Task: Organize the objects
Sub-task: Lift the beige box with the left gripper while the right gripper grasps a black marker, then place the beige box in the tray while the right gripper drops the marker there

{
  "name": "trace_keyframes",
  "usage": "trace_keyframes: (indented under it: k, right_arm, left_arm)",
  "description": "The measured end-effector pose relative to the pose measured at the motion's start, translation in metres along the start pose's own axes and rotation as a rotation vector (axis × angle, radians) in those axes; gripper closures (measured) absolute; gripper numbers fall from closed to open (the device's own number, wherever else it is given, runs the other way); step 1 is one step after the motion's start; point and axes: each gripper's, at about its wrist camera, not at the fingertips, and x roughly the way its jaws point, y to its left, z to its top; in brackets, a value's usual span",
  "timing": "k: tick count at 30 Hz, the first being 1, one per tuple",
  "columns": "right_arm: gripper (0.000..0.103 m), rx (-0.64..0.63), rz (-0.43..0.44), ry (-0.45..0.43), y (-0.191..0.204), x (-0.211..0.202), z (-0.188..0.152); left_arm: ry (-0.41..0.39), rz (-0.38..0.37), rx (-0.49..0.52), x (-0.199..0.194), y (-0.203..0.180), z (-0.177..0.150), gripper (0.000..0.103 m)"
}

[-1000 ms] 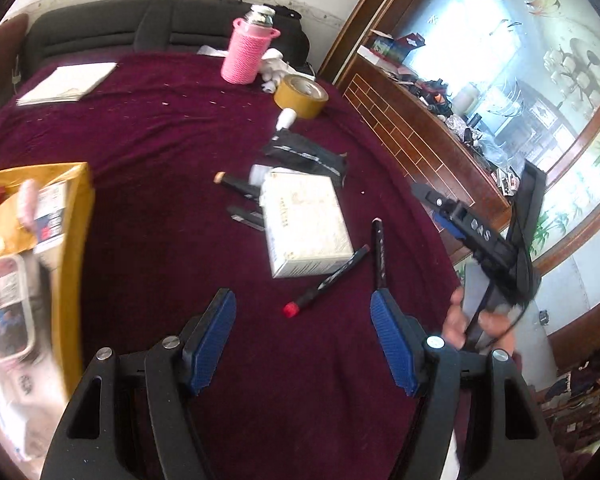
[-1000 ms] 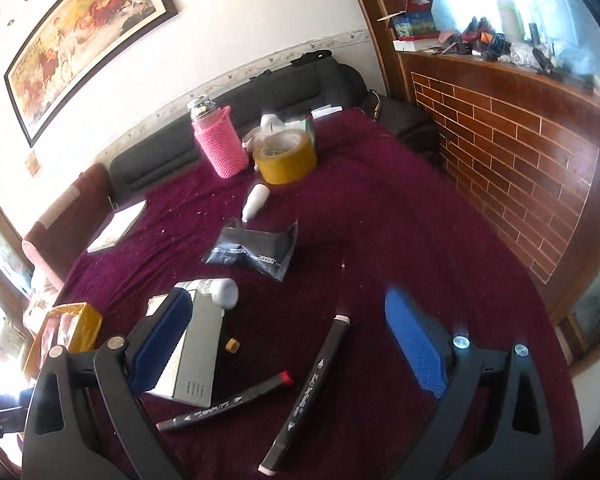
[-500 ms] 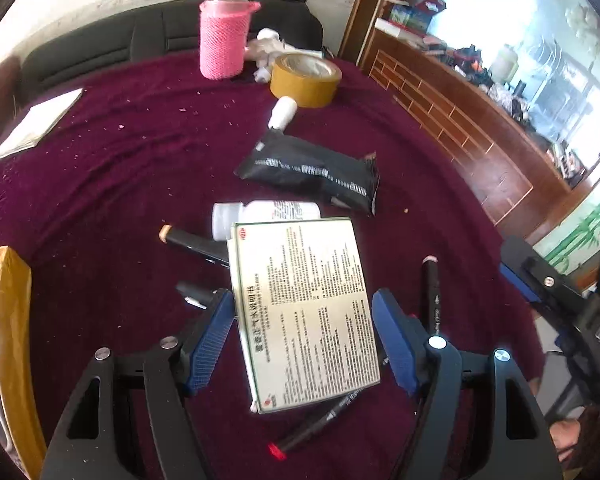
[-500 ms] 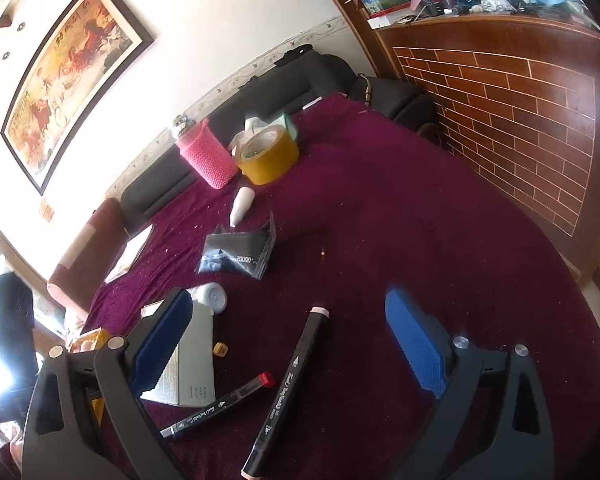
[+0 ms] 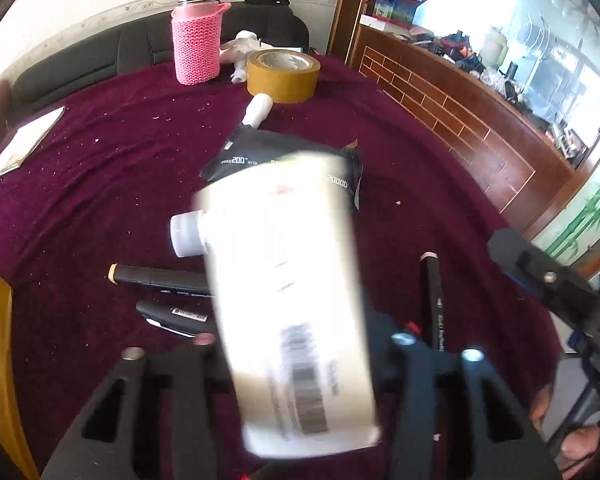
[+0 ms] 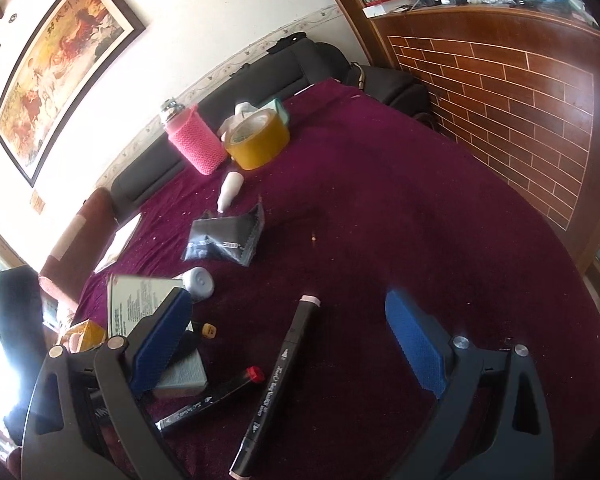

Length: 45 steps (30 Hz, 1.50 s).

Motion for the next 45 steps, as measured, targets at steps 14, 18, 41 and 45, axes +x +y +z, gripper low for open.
trace_keyframes:
  k: [14,18,41,45]
  right_arm:
    - [0.009,-0.061,-0.061,0.054,0.002,0.016,-0.006]
    - [0.032,-0.108,-0.086,0.087,0.011,0.022,-0.013]
    - [0.091,-0.258,-0.229,0.216,0.062,0.009,-0.053]
    - [0.091,-0.234,-0.1,0.174,0.077,-0.019,-0.053]
  left_arm:
    - [-0.243,-0.153,-0.141,-0.144,0.059,-0.042,0.067]
    - [-0.329,-0.072,-0.123,-0.187,0.086,-0.068,0.067]
    - [-0.465,0.215,-0.388,-0.272,0.254,-0.192,0.067]
    - [-0.464,0.24,-0.418,-0.275,0.265,-0.205,0.067]
